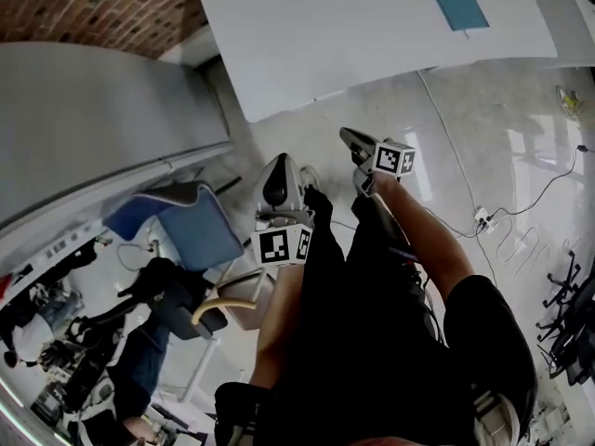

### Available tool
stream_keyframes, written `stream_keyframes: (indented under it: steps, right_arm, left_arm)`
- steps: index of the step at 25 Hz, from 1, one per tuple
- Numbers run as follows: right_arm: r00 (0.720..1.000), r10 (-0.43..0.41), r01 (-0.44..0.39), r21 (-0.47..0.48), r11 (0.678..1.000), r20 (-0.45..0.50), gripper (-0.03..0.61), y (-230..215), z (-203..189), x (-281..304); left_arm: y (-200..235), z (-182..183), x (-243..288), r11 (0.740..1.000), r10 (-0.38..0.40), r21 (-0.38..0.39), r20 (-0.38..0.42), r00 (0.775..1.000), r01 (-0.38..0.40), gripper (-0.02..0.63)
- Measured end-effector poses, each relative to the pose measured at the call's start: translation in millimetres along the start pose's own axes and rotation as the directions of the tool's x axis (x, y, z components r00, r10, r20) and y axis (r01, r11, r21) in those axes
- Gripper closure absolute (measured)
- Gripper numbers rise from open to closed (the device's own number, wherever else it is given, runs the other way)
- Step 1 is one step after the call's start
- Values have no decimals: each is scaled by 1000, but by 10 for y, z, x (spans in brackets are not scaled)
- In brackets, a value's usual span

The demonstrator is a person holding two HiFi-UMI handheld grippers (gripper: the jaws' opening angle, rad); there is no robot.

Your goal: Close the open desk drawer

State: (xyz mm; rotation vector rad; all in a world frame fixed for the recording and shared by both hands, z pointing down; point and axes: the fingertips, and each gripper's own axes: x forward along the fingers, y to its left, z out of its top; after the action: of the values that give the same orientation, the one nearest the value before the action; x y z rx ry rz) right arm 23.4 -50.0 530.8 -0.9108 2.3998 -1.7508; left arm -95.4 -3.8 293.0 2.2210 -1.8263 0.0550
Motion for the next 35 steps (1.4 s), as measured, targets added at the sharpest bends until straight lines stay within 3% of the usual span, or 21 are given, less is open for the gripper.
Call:
stream_keyframes:
  steps: [4, 8, 11, 17, 22, 28, 35]
  right_arm:
    - [997, -52, 41, -169, 985, -58, 575, 274, 202, -97]
    - [991, -103, 68, -350, 934, -83, 575, 607, 361, -239]
    - [988, -144, 96, -483, 870, -63, 575, 969, 493, -351]
    - [983, -183, 138, -691, 709, 8, 575, 1702, 690, -548]
    - [981, -180, 176, -749, 638, 77, 575, 2171, 779, -729]
    - [975, -144, 223, -781, 583, 171, 575, 2605, 886, -968]
    - [968, -129, 250, -772, 584, 216, 575, 2713, 881, -1033]
  left_arm:
    - [-35, 35, 19, 1000, -13, -3, 5, 1000, 13, 598]
    - [-87, 9, 4, 999, -33, 8, -2, 999, 33, 598]
    - [-77, 136, -36, 999, -36, 17, -5, 999, 36, 597]
    - [-49, 391, -113, 998, -59, 33, 16, 998, 58, 597]
    - [-81, 613, -195, 996, -75, 53, 31, 997, 73, 597]
    - [-64, 774, -287, 995, -72, 67, 57, 996, 68, 597]
    - [-55, 864, -342, 995, -77, 70, 84, 993, 72, 597]
